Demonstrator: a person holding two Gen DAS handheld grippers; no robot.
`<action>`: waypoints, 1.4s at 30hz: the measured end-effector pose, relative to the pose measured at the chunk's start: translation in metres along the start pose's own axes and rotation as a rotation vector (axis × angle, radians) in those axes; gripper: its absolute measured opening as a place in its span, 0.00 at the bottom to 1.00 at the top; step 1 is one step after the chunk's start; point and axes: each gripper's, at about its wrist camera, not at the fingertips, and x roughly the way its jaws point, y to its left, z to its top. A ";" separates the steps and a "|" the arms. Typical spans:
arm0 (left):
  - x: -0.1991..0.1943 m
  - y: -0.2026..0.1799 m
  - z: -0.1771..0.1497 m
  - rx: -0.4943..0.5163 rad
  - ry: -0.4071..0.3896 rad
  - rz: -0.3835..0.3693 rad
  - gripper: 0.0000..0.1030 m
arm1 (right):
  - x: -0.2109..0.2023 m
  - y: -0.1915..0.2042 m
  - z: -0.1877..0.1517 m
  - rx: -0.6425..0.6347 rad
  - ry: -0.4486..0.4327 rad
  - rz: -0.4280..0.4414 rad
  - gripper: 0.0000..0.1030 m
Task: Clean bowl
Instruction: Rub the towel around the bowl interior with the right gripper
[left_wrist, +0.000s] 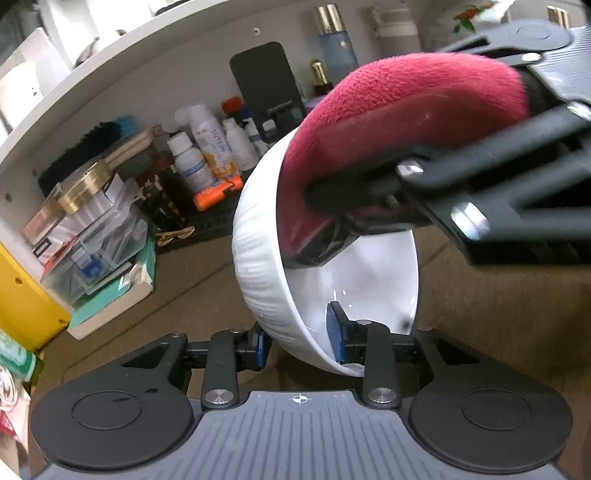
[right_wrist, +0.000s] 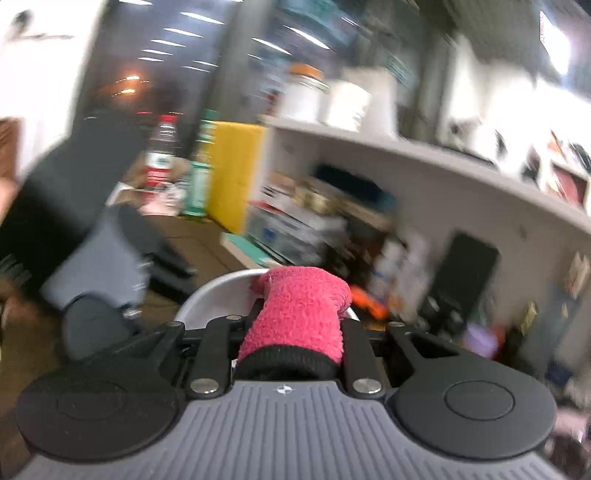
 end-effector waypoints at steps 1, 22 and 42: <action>0.000 0.002 0.000 0.014 0.006 -0.008 0.32 | -0.006 0.002 -0.003 0.009 -0.013 0.042 0.20; 0.019 0.010 -0.011 -0.503 -0.037 0.111 0.89 | 0.013 -0.073 -0.072 0.724 0.126 0.034 0.21; 0.004 -0.004 -0.008 -0.234 -0.034 0.059 0.34 | 0.021 -0.058 -0.035 0.526 0.172 -0.051 0.21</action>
